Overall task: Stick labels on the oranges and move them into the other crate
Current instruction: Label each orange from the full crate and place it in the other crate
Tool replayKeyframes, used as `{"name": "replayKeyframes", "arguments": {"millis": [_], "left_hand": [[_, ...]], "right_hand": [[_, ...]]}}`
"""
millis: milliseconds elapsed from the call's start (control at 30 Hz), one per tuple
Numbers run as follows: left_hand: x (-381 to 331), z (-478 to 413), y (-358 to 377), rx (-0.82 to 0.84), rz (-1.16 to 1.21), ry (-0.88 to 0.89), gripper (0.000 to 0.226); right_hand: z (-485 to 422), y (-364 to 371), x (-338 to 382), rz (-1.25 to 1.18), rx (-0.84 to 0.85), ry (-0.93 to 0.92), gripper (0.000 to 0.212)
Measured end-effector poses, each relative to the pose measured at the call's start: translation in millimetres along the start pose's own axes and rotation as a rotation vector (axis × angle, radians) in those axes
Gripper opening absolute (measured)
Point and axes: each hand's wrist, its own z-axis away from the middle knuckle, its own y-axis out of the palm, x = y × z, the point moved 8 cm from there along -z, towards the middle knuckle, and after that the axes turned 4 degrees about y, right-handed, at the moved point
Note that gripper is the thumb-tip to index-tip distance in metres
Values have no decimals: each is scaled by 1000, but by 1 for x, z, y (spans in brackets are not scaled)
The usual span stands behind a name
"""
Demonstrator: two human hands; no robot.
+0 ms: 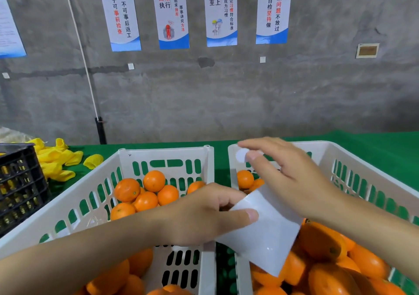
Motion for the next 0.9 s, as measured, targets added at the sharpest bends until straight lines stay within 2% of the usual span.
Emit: {"name": "replayKeyframes", "arguments": {"millis": [67, 167, 267, 367, 400, 433, 500, 533, 567, 633, 733, 800, 900], "left_hand": [[0, -2, 0, -8, 28, 19, 32], [0, -3, -5, -77, 55, 38, 33], [0, -4, -17, -135, 141, 70, 33], [31, -2, -76, -499, 43, 0, 45], [48, 4, -98, -588, -65, -69, 45], [65, 11, -115, -592, -257, -156, 42], [111, 24, -134, -352, -728, -369, 30], [137, 34, -138, -199, -869, -490, 22], [159, 46, -139, -70, -924, -623, 16], [188, 66, -140, 76, -919, -834, 25], [196, 72, -148, 40, -1027, -863, 33], [195, 70, -153, -15, -1161, -836, 52], [196, 73, -162, -107, -1146, -846, 78]], "right_hand": [[6, 12, -1, -4, 40, 6, 31], [9, 19, -13, -62, 38, 107, 53], [7, 15, -22, -55, 14, 168, 66], [5, 12, -38, 50, 62, 285, 80], [6, 14, -40, 114, 98, 293, 83], [8, 17, -40, 174, 134, 283, 84], [11, 24, -35, 244, 183, 245, 76], [13, 27, -33, 248, 198, 232, 69], [14, 29, -32, 239, 211, 223, 64], [14, 32, -30, 235, 240, 215, 62], [15, 31, -30, 266, 235, 204, 62], [14, 29, -29, 286, 220, 184, 62], [13, 29, -28, 317, 218, 161, 62]]}}
